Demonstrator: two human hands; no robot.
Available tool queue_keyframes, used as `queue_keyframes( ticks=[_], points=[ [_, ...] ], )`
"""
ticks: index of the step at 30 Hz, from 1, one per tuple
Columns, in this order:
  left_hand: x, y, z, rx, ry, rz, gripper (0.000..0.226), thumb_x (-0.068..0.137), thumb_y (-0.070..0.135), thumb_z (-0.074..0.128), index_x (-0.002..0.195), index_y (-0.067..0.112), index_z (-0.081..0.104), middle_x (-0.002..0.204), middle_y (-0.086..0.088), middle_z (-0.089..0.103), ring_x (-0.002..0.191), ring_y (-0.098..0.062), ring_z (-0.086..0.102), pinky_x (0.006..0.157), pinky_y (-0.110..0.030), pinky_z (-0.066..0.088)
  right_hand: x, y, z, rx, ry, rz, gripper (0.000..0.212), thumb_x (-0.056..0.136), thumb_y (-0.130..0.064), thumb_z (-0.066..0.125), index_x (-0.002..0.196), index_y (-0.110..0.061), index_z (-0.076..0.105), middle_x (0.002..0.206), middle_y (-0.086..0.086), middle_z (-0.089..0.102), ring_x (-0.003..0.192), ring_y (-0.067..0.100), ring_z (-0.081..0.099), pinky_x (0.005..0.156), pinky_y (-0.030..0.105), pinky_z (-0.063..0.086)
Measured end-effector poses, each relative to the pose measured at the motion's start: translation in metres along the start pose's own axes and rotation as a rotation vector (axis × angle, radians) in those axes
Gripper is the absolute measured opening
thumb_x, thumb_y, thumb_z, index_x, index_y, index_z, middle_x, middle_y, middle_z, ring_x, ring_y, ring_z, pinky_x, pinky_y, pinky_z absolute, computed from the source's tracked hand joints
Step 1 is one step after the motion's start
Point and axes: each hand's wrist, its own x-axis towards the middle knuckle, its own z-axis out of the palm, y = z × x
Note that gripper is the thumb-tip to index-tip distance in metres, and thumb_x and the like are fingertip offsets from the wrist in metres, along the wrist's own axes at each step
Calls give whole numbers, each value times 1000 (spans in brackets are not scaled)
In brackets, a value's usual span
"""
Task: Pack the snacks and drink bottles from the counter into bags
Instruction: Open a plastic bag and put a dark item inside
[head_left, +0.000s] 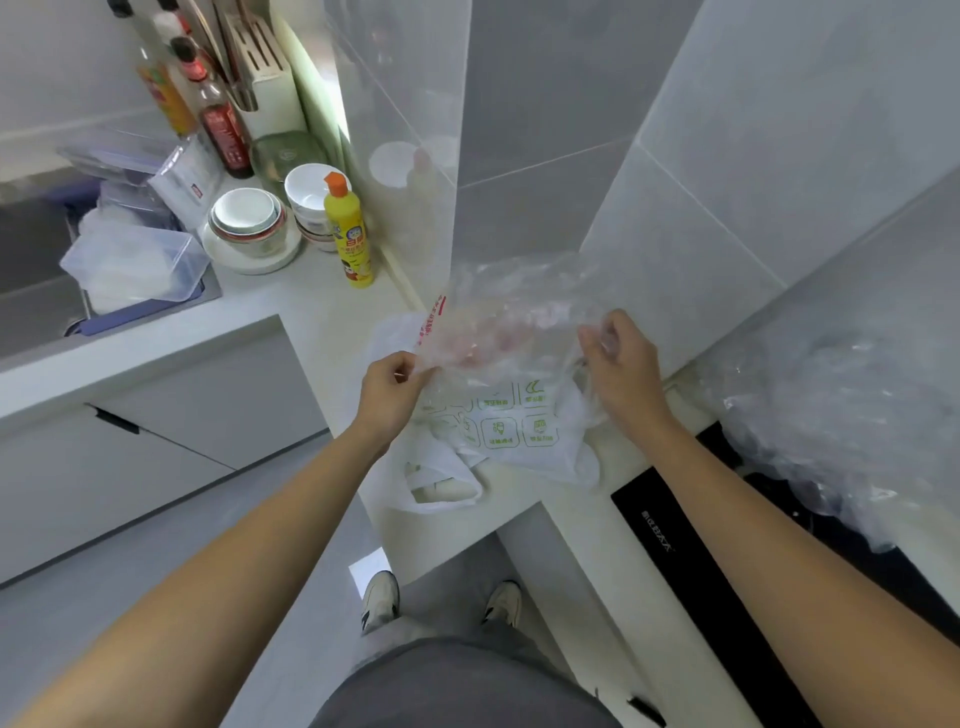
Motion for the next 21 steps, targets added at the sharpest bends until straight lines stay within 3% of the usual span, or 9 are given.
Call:
queue_keyframes(
  ticks=[2, 4, 6, 8, 11, 13, 15, 18, 21],
  points=[
    [-2, 7, 0, 7, 10, 52, 27, 92, 30, 66, 76, 11, 57, 77, -3, 55, 73, -21, 51, 72, -46, 50, -3, -6, -7, 25, 18, -15, 25, 104, -19, 59, 88, -9, 43, 71, 4, 51, 56, -1, 52, 58, 23, 52],
    [-10, 18, -4, -27, 6, 94, 19, 96, 31, 65, 94, 13, 61, 91, -4, 64, 82, -24, 61, 77, -47, 57, -7, -9, -11, 53, 14, -2, 20, 103, -23, 60, 95, -10, 48, 83, 21, 59, 61, 10, 58, 57, 39, 61],
    [-20, 26, -9, -117, -25, 106, 21, 98, 30, 67, 114, 19, 60, 104, -3, 65, 97, -30, 68, 80, -41, 61, -12, -9, -13, 23, 22, 22, 14, 102, -30, 60, 96, -20, 51, 86, 23, 60, 62, 15, 57, 57, 45, 56],
    [-27, 31, -15, -125, -48, 123, 36, 96, 27, 70, 128, 24, 52, 114, -3, 62, 105, -32, 65, 84, -37, 59, -18, -9, -14, 17, 21, 40, 15, 101, -34, 60, 91, -27, 51, 79, 15, 57, 59, 15, 54, 56, 40, 49],
    [-38, 38, -23, 178, 103, 193, 69, 90, 24, 73, 148, 28, 35, 140, -7, 40, 128, -27, 47, 102, -34, 42, -30, -12, -9, 52, 12, 66, 15, 99, -34, 62, 91, -27, 52, 83, 16, 59, 60, 17, 54, 55, 31, 48],
    [-52, 48, -25, 349, 215, 401, 71, 88, 27, 72, 150, 24, 36, 140, -6, 35, 132, -26, 38, 106, -34, 37, -39, -17, 0, 88, -8, 97, 14, 99, -34, 64, 90, -34, 53, 87, 8, 58, 67, 17, 59, 57, 32, 52],
    [-63, 56, -20, 355, 124, 542, 67, 89, 35, 73, 147, 28, 40, 136, 0, 38, 129, -21, 42, 105, -39, 44, -48, -25, 9, 129, -73, 127, 17, 96, -42, 65, 89, -31, 55, 89, 3, 59, 76, 22, 61, 65, 43, 58],
    [-75, 65, 3, 217, -227, 337, 80, 84, 61, 73, 151, 41, 34, 144, 8, 37, 134, -15, 45, 110, -42, 45, -57, -38, 22, 248, -197, 166, 44, 97, -54, 58, 101, -11, 60, 95, 8, 64, 85, 28, 63, 80, 47, 54],
    [-71, 69, 25, 220, -295, 219, 100, 76, 68, 76, 157, 40, 24, 151, 4, 32, 138, -14, 41, 114, -34, 36, -63, -44, 24, 350, -281, 272, 46, 108, -51, 40, 109, -19, 72, 108, 0, 76, 104, 17, 72, 97, 38, 56]
  ],
)
